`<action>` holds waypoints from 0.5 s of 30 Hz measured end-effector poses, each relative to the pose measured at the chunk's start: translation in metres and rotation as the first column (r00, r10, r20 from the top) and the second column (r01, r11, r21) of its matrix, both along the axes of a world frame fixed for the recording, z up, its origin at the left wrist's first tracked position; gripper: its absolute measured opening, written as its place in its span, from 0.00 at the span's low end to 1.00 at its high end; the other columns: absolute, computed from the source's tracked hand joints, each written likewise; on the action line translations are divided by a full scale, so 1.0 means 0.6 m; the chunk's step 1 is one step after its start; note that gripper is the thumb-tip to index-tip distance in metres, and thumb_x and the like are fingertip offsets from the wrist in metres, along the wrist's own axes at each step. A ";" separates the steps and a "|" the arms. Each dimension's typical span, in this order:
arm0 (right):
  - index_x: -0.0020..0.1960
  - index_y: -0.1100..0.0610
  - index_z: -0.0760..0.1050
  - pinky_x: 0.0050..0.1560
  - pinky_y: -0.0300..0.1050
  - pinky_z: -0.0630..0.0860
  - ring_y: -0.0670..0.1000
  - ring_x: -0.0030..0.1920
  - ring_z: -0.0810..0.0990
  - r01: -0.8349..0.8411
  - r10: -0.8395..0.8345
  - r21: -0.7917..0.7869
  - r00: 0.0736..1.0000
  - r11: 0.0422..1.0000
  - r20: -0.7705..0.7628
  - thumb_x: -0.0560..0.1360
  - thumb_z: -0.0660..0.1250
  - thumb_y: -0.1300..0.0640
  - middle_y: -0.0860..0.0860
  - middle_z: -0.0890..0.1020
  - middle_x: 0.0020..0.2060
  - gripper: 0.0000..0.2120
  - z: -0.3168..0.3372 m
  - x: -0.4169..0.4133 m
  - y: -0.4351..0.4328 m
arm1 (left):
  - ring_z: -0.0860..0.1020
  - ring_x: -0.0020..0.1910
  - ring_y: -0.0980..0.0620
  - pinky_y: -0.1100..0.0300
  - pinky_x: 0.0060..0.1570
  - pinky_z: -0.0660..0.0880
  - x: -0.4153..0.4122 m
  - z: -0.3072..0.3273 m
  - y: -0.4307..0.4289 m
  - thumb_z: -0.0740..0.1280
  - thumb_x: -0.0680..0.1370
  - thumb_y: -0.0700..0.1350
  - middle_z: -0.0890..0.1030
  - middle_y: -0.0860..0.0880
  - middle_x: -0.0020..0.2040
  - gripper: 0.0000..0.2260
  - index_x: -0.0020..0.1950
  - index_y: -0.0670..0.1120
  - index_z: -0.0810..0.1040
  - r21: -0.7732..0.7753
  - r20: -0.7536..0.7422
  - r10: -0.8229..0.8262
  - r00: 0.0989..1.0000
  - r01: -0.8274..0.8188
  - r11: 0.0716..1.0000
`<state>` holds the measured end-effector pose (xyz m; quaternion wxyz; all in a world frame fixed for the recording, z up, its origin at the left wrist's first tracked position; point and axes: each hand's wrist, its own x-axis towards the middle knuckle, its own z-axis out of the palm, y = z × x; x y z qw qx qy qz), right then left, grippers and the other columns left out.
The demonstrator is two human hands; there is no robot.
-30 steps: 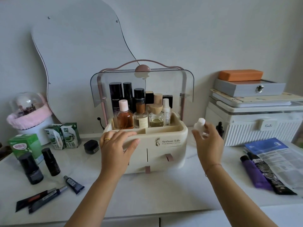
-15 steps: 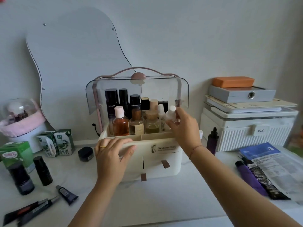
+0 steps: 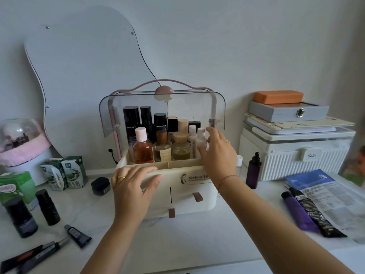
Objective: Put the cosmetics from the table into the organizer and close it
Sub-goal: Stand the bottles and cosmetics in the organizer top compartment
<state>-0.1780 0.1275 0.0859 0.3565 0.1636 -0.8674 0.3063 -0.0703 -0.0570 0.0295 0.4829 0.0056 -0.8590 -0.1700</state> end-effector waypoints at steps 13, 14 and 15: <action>0.51 0.52 0.77 0.41 0.46 0.77 0.48 0.40 0.78 -0.058 0.090 -0.339 0.993 0.939 0.081 0.74 0.67 0.51 0.46 0.80 0.40 0.07 -0.024 -0.007 0.030 | 0.73 0.51 0.49 0.56 0.53 0.59 0.001 0.002 0.002 0.60 0.74 0.60 0.83 0.54 0.47 0.18 0.48 0.50 0.82 -0.004 0.008 0.002 1.000 -0.002 1.000; 0.48 0.51 0.76 0.42 0.45 0.77 0.46 0.39 0.77 -0.038 0.071 -0.421 0.995 0.906 0.063 0.74 0.68 0.51 0.45 0.79 0.38 0.06 -0.033 -0.008 0.045 | 0.74 0.50 0.48 0.56 0.53 0.60 0.001 0.001 0.001 0.60 0.74 0.60 0.83 0.54 0.47 0.18 0.48 0.50 0.82 -0.007 0.016 0.005 1.000 -0.005 1.000; 0.47 0.52 0.76 0.43 0.46 0.77 0.46 0.39 0.77 0.005 0.020 -0.492 0.999 0.870 0.046 0.73 0.68 0.51 0.45 0.78 0.38 0.05 -0.044 -0.011 0.063 | 0.74 0.50 0.47 0.55 0.53 0.60 0.000 0.001 0.000 0.60 0.74 0.61 0.83 0.55 0.47 0.18 0.48 0.50 0.82 -0.012 0.021 0.008 1.000 -0.008 1.000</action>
